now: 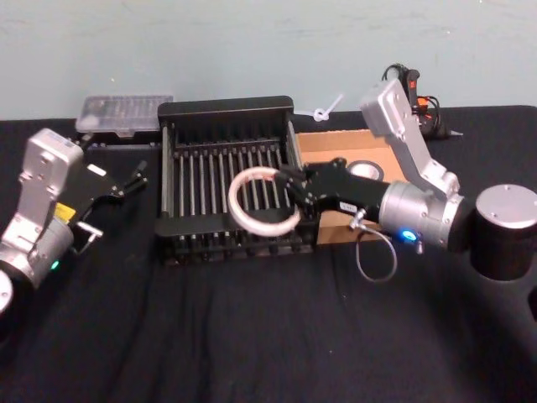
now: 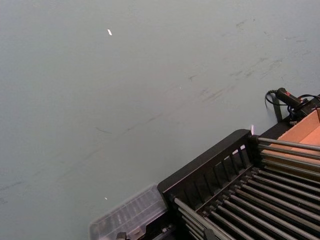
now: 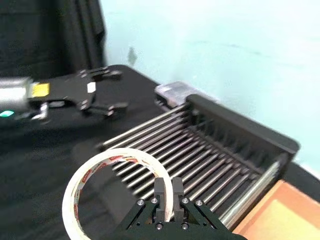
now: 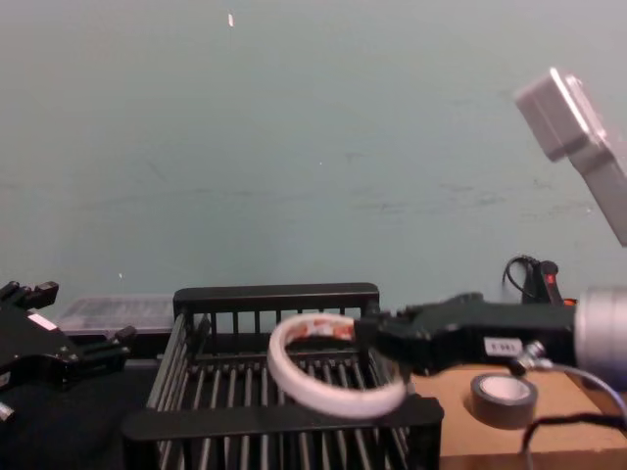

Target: Pick up the white tape and place it into the black box , Pick up the silver tape and place it into the brown box.

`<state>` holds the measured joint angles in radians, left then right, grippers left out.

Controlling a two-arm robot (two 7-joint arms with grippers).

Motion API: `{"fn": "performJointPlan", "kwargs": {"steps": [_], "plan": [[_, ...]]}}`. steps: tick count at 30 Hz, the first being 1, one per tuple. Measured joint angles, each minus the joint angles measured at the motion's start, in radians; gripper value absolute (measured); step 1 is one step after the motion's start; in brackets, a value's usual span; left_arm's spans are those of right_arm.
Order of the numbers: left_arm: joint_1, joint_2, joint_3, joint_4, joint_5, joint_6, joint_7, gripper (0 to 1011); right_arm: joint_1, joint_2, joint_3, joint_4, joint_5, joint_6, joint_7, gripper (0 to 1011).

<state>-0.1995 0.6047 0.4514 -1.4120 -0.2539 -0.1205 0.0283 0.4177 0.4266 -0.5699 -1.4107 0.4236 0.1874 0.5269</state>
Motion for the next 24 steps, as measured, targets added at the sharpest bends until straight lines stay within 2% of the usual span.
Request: {"fn": "performJointPlan", "kwargs": {"steps": [6, 13, 24], "plan": [[0.000, 0.000, 0.000, 0.000, 0.000, 0.000, 0.000, 1001, 0.037, -0.043, 0.007, 0.044, -0.017, 0.012, -0.041, 100], [0.000, 0.000, 0.000, 0.000, 0.000, 0.000, 0.000, 1001, 0.096, -0.104, 0.008, 0.127, -0.059, 0.013, -0.081, 100], [0.000, 0.000, 0.000, 0.000, 0.000, 0.000, 0.000, 1002, 0.184, -0.217, 0.001, 0.307, -0.142, -0.013, -0.156, 100]]}}
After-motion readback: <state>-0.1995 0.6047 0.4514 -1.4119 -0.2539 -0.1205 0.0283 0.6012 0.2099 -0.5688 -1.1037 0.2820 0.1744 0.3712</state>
